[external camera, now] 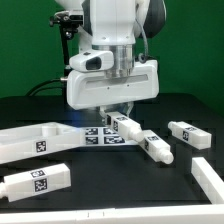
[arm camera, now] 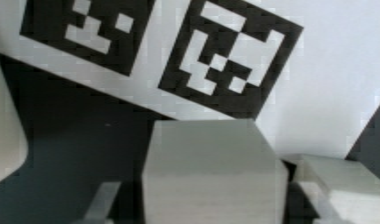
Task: Assemble desk
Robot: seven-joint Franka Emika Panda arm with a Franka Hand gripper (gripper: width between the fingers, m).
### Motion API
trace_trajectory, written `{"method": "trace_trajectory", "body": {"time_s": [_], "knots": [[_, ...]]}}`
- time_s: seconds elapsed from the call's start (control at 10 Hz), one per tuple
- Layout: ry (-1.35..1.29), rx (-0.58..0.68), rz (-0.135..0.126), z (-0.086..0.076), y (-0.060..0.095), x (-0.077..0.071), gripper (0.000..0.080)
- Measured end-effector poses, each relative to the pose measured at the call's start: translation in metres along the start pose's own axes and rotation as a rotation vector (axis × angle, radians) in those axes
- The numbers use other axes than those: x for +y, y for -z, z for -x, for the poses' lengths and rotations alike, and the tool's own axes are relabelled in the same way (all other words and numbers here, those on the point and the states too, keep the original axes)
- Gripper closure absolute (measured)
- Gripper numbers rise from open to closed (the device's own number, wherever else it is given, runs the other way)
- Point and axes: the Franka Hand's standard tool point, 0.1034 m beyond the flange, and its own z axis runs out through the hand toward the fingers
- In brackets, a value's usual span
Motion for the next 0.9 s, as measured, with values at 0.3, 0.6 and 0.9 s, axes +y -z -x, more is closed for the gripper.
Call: {"method": "trace_trajectory", "body": {"time_s": [0.3,0.6,0.9], "knots": [[-0.078,-0.002,-0.006,0.003,-0.001,0.004,0.0515],[-0.161,0.040,0.008,0.009,-0.018,0.019,0.0515],[-0.155,0.026,0.003,0.014,-0.037,0.011,0.0515]]}}
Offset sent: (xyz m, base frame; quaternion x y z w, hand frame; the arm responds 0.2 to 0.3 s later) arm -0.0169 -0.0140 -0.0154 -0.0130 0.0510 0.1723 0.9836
